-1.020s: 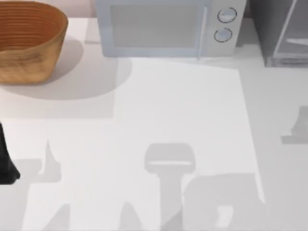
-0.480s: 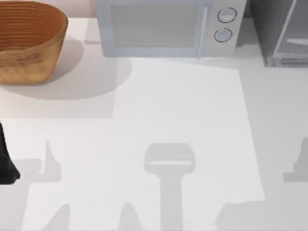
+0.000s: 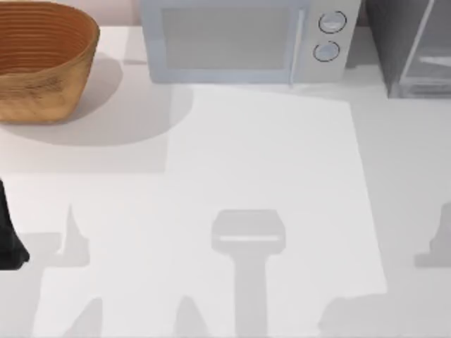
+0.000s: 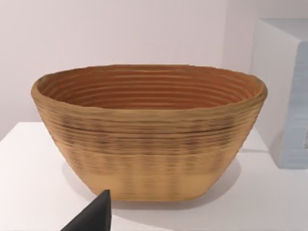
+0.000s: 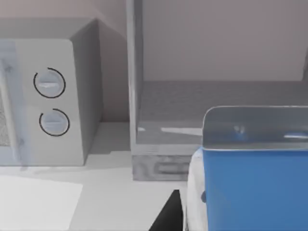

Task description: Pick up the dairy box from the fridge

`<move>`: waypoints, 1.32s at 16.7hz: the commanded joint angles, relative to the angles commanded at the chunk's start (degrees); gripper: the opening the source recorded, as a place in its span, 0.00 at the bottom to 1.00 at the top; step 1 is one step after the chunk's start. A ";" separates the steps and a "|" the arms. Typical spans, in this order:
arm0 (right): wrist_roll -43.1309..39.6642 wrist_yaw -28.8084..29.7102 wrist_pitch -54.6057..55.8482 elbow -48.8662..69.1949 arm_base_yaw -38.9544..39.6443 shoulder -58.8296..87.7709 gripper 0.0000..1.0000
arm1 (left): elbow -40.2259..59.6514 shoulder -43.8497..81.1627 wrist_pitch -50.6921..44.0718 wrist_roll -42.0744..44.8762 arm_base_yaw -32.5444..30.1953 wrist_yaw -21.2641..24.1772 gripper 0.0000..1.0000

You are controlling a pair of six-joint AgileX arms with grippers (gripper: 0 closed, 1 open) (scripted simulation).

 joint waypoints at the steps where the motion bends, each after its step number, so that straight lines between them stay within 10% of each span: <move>1: -0.06 -0.34 0.56 0.14 -0.07 0.93 0.00 | 0.00 0.00 0.00 0.00 0.00 0.00 1.00; 22: 0.85 -22.85 42.12 15.00 -5.05 56.07 0.00 | 0.00 0.00 0.00 0.00 0.00 0.00 1.00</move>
